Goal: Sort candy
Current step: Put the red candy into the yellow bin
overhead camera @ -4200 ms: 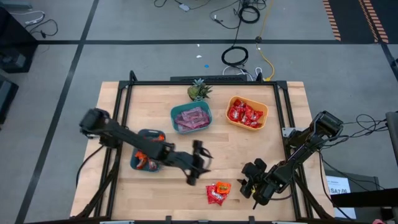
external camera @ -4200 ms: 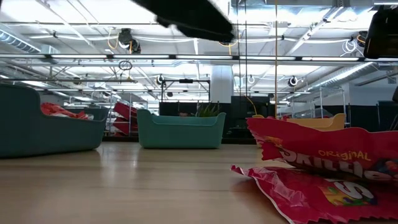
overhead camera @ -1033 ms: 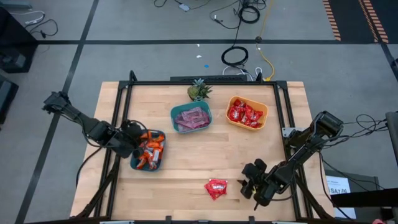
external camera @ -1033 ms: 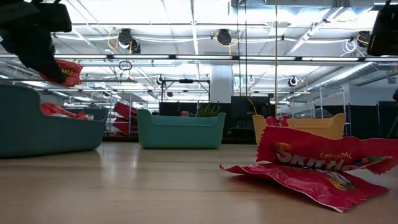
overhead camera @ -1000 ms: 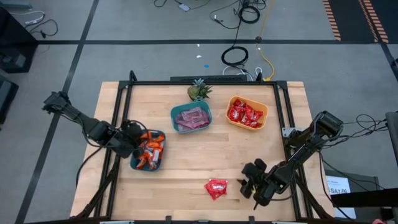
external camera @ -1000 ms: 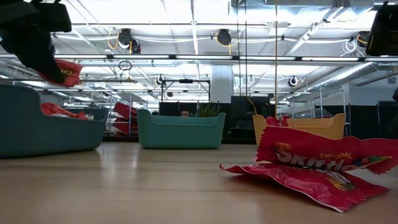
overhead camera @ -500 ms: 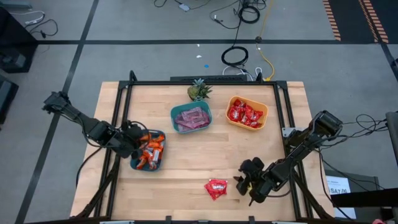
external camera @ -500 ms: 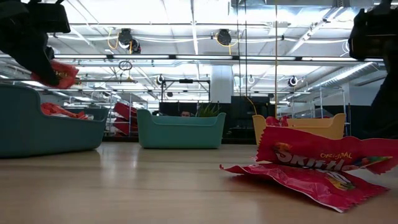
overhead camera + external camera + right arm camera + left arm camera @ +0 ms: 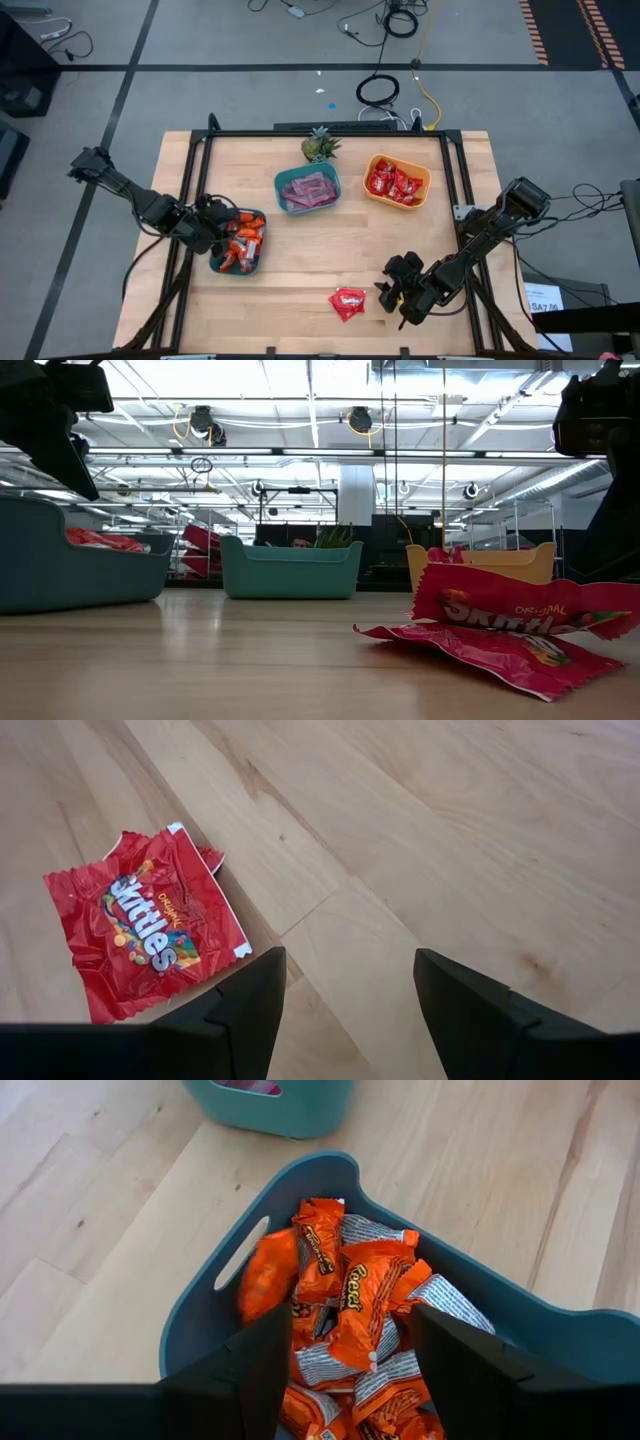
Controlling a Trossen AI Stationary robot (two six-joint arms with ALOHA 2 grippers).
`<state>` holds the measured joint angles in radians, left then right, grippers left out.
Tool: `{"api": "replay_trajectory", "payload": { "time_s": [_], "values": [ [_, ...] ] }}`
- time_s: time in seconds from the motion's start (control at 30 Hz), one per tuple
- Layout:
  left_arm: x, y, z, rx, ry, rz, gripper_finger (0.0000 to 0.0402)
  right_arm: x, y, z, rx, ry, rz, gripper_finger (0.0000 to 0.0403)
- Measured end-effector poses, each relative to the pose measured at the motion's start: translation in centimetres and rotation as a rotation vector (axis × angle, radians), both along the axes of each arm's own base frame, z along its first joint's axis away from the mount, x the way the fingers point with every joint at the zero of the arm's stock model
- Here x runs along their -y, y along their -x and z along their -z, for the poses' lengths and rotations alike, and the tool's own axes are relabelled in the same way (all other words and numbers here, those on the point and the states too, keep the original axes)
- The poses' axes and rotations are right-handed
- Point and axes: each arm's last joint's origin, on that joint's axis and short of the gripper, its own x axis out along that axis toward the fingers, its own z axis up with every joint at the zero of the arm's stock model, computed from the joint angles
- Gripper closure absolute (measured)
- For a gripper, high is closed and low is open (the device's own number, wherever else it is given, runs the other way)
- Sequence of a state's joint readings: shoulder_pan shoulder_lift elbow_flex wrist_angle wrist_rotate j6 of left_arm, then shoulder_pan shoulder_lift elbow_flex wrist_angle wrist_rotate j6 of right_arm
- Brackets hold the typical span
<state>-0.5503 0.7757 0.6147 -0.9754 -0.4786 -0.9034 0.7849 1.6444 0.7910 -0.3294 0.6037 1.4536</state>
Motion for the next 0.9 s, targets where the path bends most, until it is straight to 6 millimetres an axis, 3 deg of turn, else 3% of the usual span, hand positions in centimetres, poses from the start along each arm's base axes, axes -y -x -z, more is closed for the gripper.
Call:
{"api": "replay_trajectory", "payload": {
  "time_s": [0.53, 0.9],
  "values": [
    [0.0, 0.0, 0.0, -0.009, -0.028, 0.042, 0.0187, -0.1, -0.2, -0.1, 0.022, -0.012, -0.001, 0.019],
    [0.2, -0.2, -0.1, 0.006, -0.035, 0.086, 0.0187, -0.7, -1.6, -1.3, 0.122, 0.05, -0.1, 0.019]
  ]
}}
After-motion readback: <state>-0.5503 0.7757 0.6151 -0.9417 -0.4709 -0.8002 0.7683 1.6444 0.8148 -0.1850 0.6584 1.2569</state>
